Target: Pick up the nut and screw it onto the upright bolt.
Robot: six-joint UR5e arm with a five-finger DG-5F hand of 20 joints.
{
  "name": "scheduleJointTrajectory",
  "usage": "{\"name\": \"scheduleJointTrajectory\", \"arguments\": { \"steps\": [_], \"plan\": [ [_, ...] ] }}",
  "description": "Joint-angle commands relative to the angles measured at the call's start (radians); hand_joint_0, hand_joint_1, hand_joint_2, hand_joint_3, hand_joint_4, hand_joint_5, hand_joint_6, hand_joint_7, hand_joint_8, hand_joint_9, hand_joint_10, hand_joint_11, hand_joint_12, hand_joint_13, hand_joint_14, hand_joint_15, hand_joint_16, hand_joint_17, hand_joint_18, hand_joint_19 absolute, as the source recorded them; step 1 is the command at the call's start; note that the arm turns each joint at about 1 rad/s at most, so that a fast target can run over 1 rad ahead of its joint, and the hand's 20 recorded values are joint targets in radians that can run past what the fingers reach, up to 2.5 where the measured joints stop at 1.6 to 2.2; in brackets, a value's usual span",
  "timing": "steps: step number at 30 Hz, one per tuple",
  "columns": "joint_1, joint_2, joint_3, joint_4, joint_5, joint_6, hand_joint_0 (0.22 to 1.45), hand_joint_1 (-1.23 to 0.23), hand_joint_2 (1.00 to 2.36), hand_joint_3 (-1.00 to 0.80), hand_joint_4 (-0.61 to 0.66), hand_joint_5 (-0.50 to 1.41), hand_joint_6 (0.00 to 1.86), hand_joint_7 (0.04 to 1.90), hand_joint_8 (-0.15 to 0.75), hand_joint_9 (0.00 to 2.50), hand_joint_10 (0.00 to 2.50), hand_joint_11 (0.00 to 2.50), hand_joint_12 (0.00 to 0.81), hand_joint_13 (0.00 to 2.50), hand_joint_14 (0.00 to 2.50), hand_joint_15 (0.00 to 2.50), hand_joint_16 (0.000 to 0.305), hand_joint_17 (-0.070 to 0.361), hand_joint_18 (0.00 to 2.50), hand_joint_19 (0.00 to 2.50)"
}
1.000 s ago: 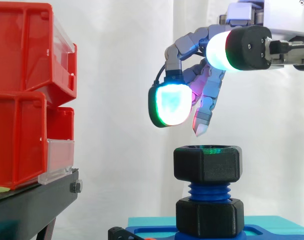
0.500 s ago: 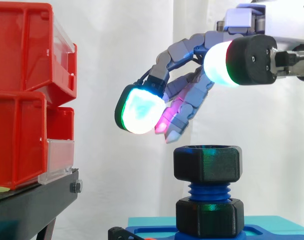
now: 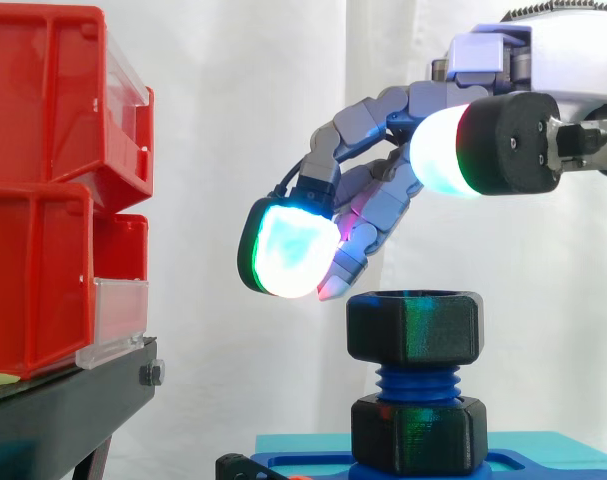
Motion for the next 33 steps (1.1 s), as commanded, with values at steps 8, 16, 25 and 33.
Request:
{"name": "scheduleJointTrajectory", "arguments": {
  "steps": [8,16,25,33],
  "plan": [
    [0.000,0.001,-0.040,0.019,-0.001,0.008,0.50,-0.24,1.00,-0.50,0.25,-0.04,0.50,0.94,0.226,0.86,0.00,0.00,0.202,0.77,0.00,0.00,0.020,0.045,0.44,0.00],
    [-0.009,0.000,-0.040,0.019,-0.006,0.009,0.51,-0.25,1.00,-0.50,0.18,-0.02,0.50,1.27,0.232,0.90,0.00,0.00,0.200,0.80,0.00,0.00,0.019,0.043,0.47,0.00],
    [-0.020,0.001,-0.040,0.017,-0.008,0.009,0.52,-0.27,1.00,-0.50,0.14,-0.01,0.52,1.48,0.253,1.00,0.00,0.00,0.189,0.87,0.00,0.00,0.017,0.038,0.53,0.00],
    [-0.038,0.001,-0.040,0.011,-0.012,0.008,0.53,-0.29,1.00,-0.50,0.12,0.00,0.62,1.38,0.267,1.19,0.00,0.00,0.166,0.96,0.00,0.00,0.015,0.033,0.64,0.02]
  ]
}}
